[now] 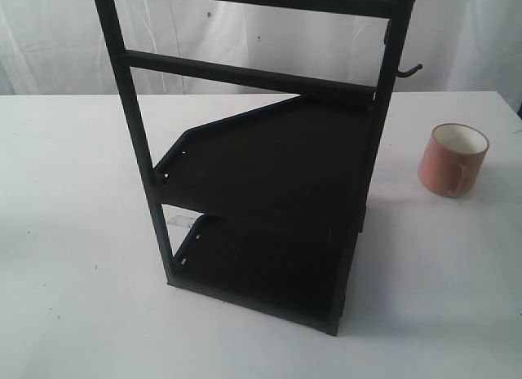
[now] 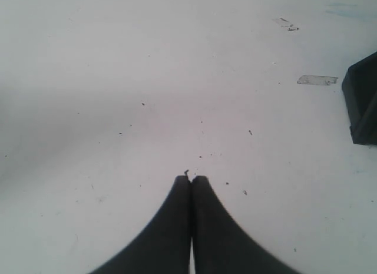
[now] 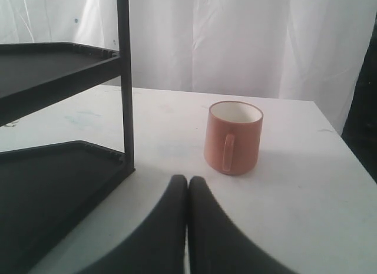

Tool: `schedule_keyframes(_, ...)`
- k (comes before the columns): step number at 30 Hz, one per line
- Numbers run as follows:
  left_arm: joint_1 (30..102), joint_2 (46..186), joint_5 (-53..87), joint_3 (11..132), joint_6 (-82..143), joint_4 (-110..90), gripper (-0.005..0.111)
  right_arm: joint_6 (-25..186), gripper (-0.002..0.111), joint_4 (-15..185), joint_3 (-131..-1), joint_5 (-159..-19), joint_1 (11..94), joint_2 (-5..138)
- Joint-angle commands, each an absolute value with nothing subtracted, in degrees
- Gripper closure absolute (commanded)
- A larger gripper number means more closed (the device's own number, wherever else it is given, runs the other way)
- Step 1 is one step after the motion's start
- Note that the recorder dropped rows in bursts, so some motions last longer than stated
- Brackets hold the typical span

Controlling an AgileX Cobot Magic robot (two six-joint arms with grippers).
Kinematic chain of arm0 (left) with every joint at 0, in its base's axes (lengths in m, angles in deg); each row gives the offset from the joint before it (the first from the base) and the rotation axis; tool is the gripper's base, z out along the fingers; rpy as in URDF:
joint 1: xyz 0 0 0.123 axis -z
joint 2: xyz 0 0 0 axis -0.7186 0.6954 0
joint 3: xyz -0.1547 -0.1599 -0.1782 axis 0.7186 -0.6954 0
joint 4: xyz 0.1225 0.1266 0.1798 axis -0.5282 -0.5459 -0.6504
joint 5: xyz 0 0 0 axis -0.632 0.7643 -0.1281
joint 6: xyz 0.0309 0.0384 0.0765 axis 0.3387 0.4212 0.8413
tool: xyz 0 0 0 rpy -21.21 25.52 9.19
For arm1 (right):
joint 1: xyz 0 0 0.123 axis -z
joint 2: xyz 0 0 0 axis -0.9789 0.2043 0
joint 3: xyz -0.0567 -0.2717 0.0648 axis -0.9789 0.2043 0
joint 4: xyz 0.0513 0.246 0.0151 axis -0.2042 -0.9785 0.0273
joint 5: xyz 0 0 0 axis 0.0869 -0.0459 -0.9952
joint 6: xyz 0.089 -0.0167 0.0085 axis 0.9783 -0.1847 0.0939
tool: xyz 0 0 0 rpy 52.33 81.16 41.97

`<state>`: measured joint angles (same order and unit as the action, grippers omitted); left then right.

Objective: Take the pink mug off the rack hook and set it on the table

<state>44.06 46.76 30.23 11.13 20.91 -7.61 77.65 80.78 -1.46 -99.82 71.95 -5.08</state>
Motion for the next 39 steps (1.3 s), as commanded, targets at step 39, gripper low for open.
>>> schedule_keyframes(39,43.9,46.5,30.4,10.9,20.9,-7.0,0.107,79.1,0.108,81.2,-1.2,-99.3,72.0,-5.4)
